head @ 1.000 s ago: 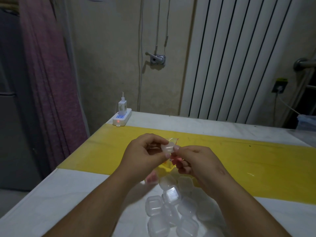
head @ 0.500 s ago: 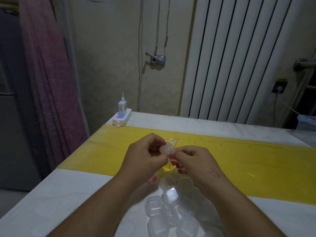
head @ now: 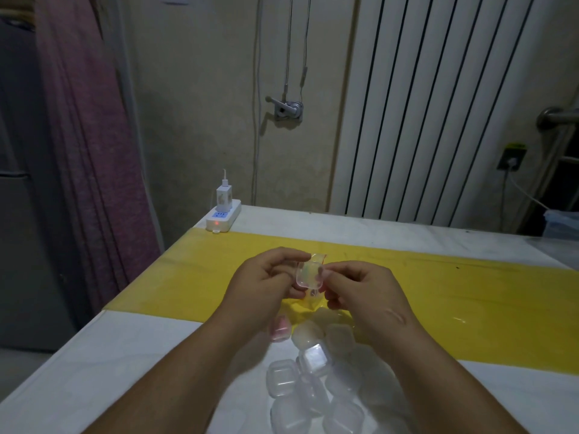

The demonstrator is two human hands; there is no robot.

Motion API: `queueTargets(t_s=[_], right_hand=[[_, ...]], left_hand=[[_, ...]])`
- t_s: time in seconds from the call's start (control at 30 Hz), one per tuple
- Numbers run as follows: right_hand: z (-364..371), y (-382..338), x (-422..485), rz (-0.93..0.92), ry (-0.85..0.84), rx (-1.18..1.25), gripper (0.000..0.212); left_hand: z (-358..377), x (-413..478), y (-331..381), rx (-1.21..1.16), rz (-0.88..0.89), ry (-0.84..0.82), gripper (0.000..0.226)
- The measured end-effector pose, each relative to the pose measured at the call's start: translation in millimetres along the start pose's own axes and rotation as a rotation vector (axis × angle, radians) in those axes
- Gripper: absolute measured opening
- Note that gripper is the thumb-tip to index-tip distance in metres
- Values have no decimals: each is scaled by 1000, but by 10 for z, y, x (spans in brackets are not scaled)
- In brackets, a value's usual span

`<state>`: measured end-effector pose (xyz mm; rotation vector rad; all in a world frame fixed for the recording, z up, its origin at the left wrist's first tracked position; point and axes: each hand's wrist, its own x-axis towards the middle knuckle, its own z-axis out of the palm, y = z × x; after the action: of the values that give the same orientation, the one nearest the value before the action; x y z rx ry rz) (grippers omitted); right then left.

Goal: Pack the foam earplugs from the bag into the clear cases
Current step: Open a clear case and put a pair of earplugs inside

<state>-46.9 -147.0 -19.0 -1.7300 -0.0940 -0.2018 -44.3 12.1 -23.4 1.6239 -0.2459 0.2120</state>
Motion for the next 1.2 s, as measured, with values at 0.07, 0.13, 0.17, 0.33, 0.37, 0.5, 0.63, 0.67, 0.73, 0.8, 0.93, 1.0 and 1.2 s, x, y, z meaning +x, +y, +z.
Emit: queueTargets(t_s=[0.07,0.13,0.17,0.33,0.37,0.5,0.63,0.67,0.73,0.8,0.93,1.0,1.2], right_hand=[[-22,0,5,-6,17,25,15],[-52,-11,12,-34,85,69,17],[-70,-26,13,-60,129,88,17],[-14,-68,-36,-206,152,-45,11],[21,-52,-46,-232,140,-96,11],[76,-9,-71,-287,142,-305,9],[75,8,-80,-362,157,-464,11],[89,19,-74,-395,170,-500,9],[108,40,-56,-430,195,-522,7],[108,49,-45,-410,203,-535,9],[105,41,-50,-358,171,-518,10],[116,33,-56,-323,161,-434,9],[110,61,-37,-185,143,-281,8]], left_hand=[[13,-4,-35,135,29,-6,44],[19,-5,-59,236,64,19,45],[20,1,-64,247,69,35,46],[19,21,-62,245,51,50,44],[23,17,-56,236,53,39,43],[33,-8,-15,114,28,11,43],[23,-2,-11,36,3,5,43],[21,0,-11,23,-1,3,43],[12,1,-13,22,4,1,43],[1,-3,-1,19,9,-5,42],[0,-19,21,-1,-3,-16,41],[-7,-14,7,-7,-10,-26,42],[-3,-20,-1,-5,-20,-42,42]])
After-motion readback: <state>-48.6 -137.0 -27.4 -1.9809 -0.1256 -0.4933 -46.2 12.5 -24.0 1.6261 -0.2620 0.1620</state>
